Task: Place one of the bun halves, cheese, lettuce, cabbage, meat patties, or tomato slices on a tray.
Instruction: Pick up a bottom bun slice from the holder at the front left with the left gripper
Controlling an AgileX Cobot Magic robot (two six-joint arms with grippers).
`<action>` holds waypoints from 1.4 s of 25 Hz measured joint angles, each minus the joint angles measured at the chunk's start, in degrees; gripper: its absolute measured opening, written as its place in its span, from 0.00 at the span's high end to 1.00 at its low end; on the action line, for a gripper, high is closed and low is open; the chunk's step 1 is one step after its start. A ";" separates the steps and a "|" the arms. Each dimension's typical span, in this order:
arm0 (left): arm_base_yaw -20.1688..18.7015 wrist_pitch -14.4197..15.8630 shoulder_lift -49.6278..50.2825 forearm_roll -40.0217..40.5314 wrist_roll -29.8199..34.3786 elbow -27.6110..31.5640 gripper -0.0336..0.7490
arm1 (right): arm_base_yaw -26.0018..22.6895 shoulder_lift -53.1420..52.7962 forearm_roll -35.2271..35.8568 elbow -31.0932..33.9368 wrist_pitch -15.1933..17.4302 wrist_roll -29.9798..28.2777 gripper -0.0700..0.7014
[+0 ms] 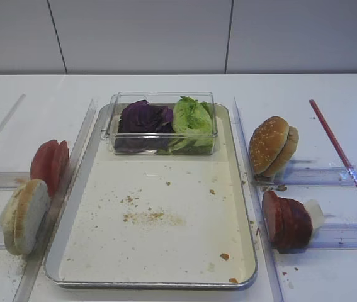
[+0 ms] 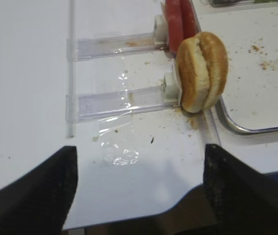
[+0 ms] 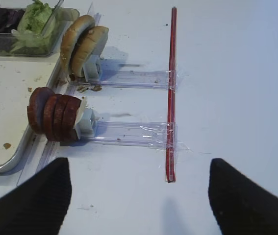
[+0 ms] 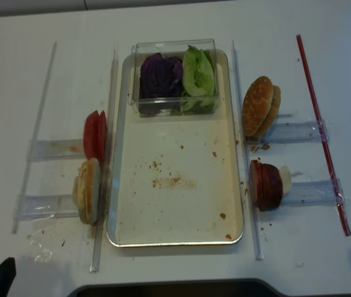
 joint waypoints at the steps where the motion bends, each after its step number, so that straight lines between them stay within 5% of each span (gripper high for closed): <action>1: -0.85 -0.13 1.05 -0.48 0.29 -1.21 0.33 | 0.00 0.00 0.00 0.00 0.00 0.00 0.17; 12: -12.10 1.33 15.64 -0.35 -0.32 -10.50 0.33 | 0.00 0.00 -0.12 0.00 0.00 0.10 0.17; 28: -15.69 3.33 41.79 -1.65 -6.80 -19.04 0.47 | 0.00 0.00 -1.00 0.00 0.00 1.23 0.17; 35: -21.52 -1.61 49.49 -4.24 -8.18 -19.95 0.48 | 0.00 0.00 -1.27 0.00 0.00 1.96 0.17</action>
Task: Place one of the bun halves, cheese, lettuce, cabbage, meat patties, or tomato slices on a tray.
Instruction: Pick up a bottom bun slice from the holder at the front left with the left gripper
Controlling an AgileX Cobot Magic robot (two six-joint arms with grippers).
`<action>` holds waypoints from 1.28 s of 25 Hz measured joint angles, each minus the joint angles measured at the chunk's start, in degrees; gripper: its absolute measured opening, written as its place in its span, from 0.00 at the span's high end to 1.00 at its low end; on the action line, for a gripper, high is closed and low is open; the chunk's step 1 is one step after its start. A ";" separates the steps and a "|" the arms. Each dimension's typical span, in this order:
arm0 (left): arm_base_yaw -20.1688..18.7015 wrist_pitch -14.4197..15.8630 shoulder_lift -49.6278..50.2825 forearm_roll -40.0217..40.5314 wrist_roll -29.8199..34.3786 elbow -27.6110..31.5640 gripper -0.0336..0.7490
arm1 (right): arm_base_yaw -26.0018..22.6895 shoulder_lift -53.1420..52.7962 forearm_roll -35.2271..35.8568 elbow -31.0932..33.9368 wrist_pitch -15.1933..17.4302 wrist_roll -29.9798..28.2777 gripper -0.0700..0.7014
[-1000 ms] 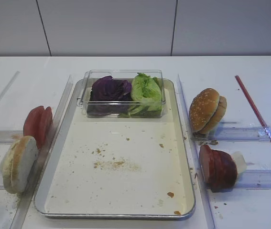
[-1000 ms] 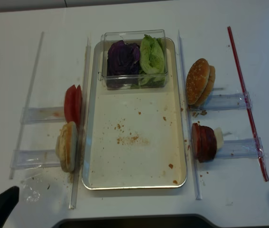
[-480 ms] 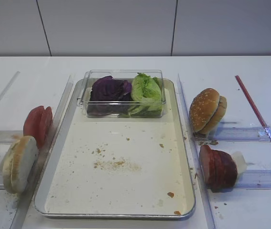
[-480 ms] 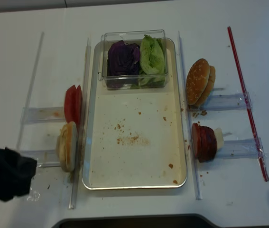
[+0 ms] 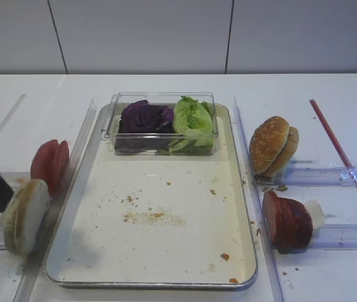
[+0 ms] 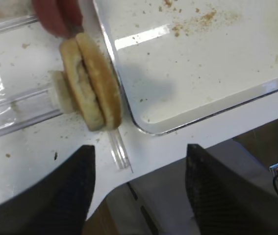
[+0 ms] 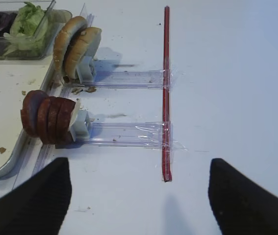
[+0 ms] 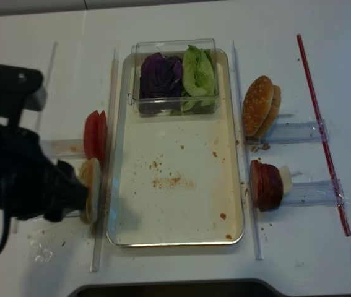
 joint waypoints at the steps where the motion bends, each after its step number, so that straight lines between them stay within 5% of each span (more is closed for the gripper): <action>1: -1.21 -1.25 1.02 0.29 -0.69 0.00 0.48 | 0.00 0.00 0.00 0.00 0.00 0.04 0.17; 6: -5.38 -4.68 5.78 4.16 -8.98 0.00 0.52 | 0.00 0.00 0.00 0.00 0.00 0.27 0.17; 14: -5.97 -7.92 9.98 10.12 -20.11 0.00 0.53 | 0.00 0.00 0.00 0.00 0.00 0.31 0.17; 20: -5.97 -11.76 10.31 10.57 -21.54 0.00 0.54 | 0.00 0.00 0.00 0.00 0.00 0.31 0.17; 32: -5.97 -11.43 15.52 11.02 -21.54 0.00 0.56 | 0.00 0.00 -0.09 0.00 0.00 0.53 0.17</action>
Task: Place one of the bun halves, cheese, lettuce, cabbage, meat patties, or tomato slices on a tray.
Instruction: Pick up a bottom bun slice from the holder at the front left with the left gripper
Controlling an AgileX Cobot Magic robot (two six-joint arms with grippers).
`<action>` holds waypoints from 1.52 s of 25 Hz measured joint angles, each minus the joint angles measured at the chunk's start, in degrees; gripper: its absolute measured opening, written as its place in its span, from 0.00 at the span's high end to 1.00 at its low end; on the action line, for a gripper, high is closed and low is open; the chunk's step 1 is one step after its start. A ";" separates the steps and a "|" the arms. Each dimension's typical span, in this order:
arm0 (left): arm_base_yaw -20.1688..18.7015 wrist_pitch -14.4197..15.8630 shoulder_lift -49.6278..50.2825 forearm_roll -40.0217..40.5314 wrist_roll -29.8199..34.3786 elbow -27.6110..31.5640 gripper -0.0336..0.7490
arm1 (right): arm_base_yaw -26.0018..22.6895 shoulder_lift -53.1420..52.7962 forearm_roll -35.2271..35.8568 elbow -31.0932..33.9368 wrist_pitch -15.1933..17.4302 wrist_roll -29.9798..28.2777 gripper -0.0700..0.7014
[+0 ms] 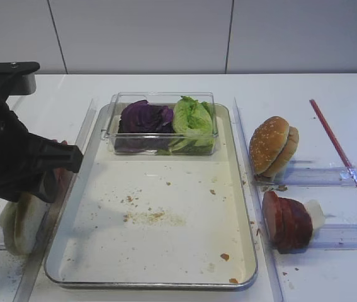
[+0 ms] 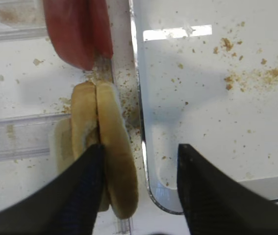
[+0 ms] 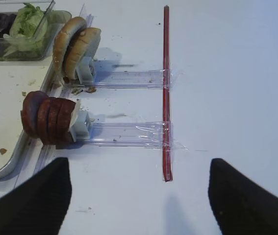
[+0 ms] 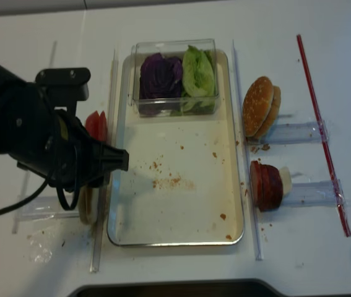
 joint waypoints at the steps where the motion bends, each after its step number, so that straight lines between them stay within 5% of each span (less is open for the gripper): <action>1: 0.00 0.00 0.00 0.00 0.00 0.00 0.56 | 0.00 0.00 0.00 0.00 0.00 0.00 0.17; 8: 0.00 0.19 0.00 0.12 0.00 0.00 0.64 | 0.00 0.00 0.00 0.00 0.00 0.23 0.17; 24: -0.09 0.84 2.33 1.88 0.00 -0.58 0.64 | 0.00 0.00 -0.13 0.00 0.00 0.23 0.17; 32: -0.09 1.27 2.33 3.23 0.00 -0.58 0.81 | 0.00 0.00 -0.13 0.00 0.00 0.23 0.17; 38: -0.09 1.37 2.33 3.56 0.00 -0.58 0.81 | 0.00 0.00 -0.13 0.00 0.00 0.33 0.17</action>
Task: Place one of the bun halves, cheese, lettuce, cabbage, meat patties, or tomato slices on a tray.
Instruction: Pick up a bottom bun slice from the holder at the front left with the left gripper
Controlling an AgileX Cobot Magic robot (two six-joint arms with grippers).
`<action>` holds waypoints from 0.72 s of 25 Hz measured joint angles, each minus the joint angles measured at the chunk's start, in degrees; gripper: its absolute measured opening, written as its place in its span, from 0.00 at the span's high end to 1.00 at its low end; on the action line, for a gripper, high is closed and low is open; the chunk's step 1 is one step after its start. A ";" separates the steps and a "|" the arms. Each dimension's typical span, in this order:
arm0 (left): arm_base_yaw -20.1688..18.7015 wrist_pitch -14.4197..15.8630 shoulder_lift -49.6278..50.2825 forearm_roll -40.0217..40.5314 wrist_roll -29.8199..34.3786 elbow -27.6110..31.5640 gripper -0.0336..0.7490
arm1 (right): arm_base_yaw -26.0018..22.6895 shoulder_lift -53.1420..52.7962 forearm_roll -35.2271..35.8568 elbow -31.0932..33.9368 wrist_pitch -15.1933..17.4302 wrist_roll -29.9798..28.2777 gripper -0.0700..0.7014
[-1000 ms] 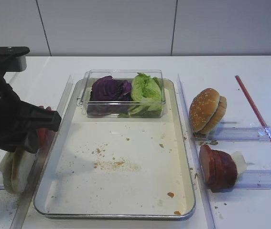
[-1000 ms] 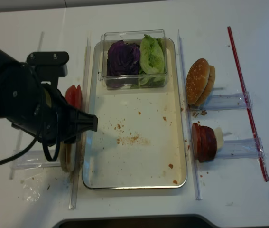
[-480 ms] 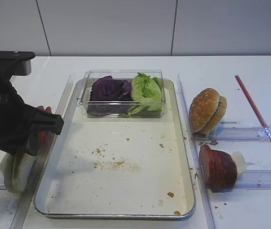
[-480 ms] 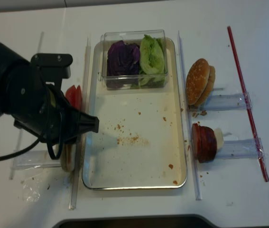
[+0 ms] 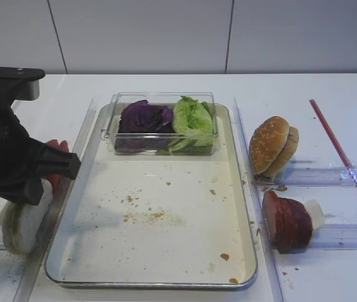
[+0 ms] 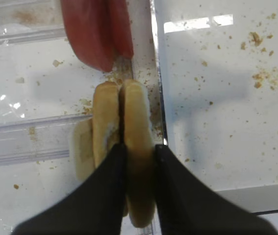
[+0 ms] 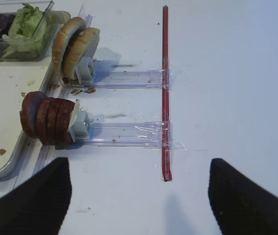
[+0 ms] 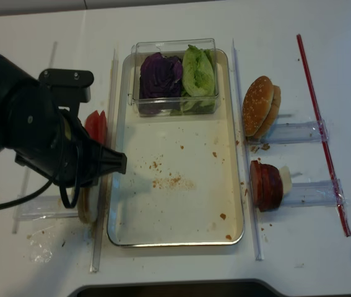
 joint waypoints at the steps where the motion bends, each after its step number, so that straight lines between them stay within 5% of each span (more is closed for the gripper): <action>1: 0.00 0.00 0.00 0.00 0.00 0.00 0.82 | 0.00 0.00 0.00 0.00 0.00 0.00 0.17; 10: 0.00 0.10 0.00 -0.10 0.00 0.00 0.82 | 0.00 0.00 0.00 0.00 0.00 0.00 0.17; 18: 0.00 4.47 0.49 -0.10 0.00 -5.06 0.82 | 0.00 0.00 0.00 0.00 0.00 0.00 0.17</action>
